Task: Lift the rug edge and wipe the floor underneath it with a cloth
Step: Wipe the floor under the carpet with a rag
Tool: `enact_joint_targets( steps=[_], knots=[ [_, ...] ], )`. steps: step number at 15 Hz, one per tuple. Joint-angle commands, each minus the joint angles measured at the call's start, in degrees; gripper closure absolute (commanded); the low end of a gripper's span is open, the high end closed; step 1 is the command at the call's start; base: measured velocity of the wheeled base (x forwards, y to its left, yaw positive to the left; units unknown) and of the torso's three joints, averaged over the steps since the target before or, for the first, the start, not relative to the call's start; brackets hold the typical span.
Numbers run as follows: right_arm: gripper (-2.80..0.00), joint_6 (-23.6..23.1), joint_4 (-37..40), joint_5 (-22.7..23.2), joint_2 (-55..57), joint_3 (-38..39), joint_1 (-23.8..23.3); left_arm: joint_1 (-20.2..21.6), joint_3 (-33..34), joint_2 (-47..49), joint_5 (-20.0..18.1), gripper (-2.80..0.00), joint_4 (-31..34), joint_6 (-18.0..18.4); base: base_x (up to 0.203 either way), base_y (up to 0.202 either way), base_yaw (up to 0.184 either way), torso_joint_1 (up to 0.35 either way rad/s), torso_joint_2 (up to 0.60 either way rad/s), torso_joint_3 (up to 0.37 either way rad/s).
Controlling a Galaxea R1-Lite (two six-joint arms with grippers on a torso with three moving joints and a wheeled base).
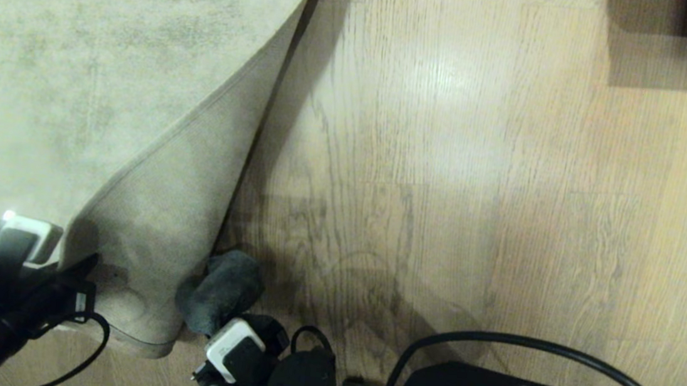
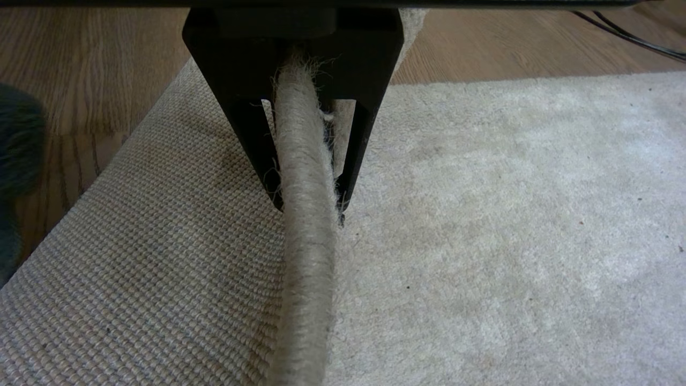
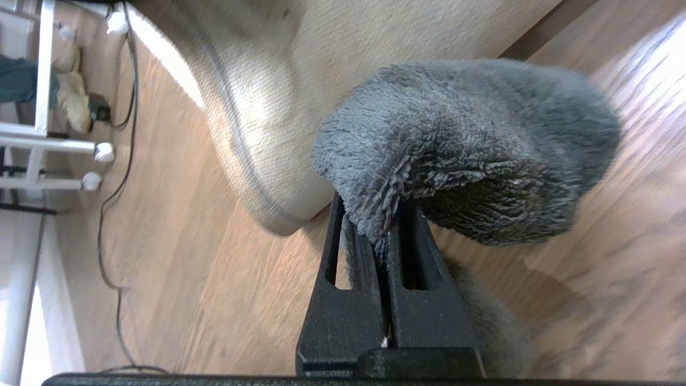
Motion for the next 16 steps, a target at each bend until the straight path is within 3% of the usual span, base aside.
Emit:
enact_joint_targets(
  steps=[1,6,16],
  knots=[
    [0.0,0.48,-0.5,-0.11,3.2,-0.98,0.11,0.03,0.0,0.13,-0.03,0.0,-2.74,0.07,0.0,0.0,0.0,0.0,0.0,0.0],
    [0.0,2.33,-0.41,-0.21,6.31,-4.14,-0.85,0.11,0.0,0.13,-0.03,0.0,-2.74,0.07,0.0,0.0,0.0,0.0,0.0,0.0],
    [0.0,3.76,-0.24,-0.11,9.45,-6.93,-7.18,0.03,0.0,0.13,0.06,0.0,-2.74,0.07,0.0,0.0,0.0,0.0,0.0,0.0]
  ],
)
